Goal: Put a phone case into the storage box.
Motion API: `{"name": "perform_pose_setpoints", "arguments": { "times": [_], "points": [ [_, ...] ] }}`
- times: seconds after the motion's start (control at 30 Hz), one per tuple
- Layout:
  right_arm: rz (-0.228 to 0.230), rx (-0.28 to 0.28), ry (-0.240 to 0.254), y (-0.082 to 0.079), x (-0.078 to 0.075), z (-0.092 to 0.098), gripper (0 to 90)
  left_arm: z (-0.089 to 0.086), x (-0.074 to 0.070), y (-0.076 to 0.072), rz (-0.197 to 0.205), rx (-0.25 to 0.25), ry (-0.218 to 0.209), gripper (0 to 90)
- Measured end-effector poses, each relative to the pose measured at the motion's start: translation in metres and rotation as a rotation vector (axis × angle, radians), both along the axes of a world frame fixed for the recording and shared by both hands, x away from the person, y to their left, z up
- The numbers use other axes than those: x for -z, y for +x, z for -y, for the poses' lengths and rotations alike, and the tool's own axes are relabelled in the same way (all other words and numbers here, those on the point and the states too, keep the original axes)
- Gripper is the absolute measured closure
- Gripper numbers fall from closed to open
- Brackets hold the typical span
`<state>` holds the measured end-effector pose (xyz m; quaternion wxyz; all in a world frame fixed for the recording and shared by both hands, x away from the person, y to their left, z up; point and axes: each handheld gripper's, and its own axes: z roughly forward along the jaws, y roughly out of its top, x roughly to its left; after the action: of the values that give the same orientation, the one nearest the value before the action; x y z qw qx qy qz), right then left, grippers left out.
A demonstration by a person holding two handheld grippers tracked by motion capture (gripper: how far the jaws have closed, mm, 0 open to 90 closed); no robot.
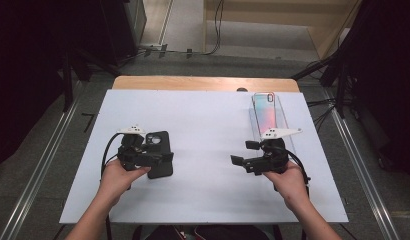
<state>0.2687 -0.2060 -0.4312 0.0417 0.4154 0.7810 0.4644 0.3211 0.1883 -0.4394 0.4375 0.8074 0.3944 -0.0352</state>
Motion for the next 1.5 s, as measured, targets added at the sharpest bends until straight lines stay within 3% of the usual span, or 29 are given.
{"name": "perform_pose_setpoints", "arguments": {
  "times": [0.3,0.53,0.67,0.83,0.93,1.1,1.17,1.37,1.5],
  "points": [
    [-0.032,-0.068,0.022,-0.026,0.011,0.011,13.5,0.001,0.0,0.0,-0.003,-0.001,-0.015,26.2],
    [-0.038,-0.072,0.012,-0.033,0.016,0.017,13.5,0.011,0.003,0.002,-0.028,0.016,-0.016,36.5],
    [-0.037,-0.072,0.005,-0.033,0.017,0.017,13.5,0.021,0.007,0.004,-0.031,0.017,-0.005,52.0],
    [-0.04,-0.073,-0.001,-0.032,0.018,0.016,13.5,0.03,0.017,0.01,-0.054,0.048,-0.003,82.2],
    [-0.036,-0.072,-0.003,-0.032,0.018,0.016,13.5,0.037,0.022,0.009,-0.045,0.068,0.029,90.0],
    [-0.03,-0.069,-0.009,-0.032,0.018,0.016,13.5,0.04,0.035,0.009,-0.07,0.072,0.08,90.0],
    [-0.022,-0.067,-0.007,-0.032,0.017,0.016,13.5,0.039,0.039,0.01,-0.069,0.068,0.119,90.0],
    [-0.019,-0.071,-0.015,-0.031,0.018,0.015,13.5,0.03,0.051,0.014,-0.102,0.025,0.148,90.0],
    [-0.016,-0.075,-0.013,-0.031,0.017,0.015,13.5,0.027,0.054,0.015,-0.114,0.027,0.158,90.0]
  ]
}}
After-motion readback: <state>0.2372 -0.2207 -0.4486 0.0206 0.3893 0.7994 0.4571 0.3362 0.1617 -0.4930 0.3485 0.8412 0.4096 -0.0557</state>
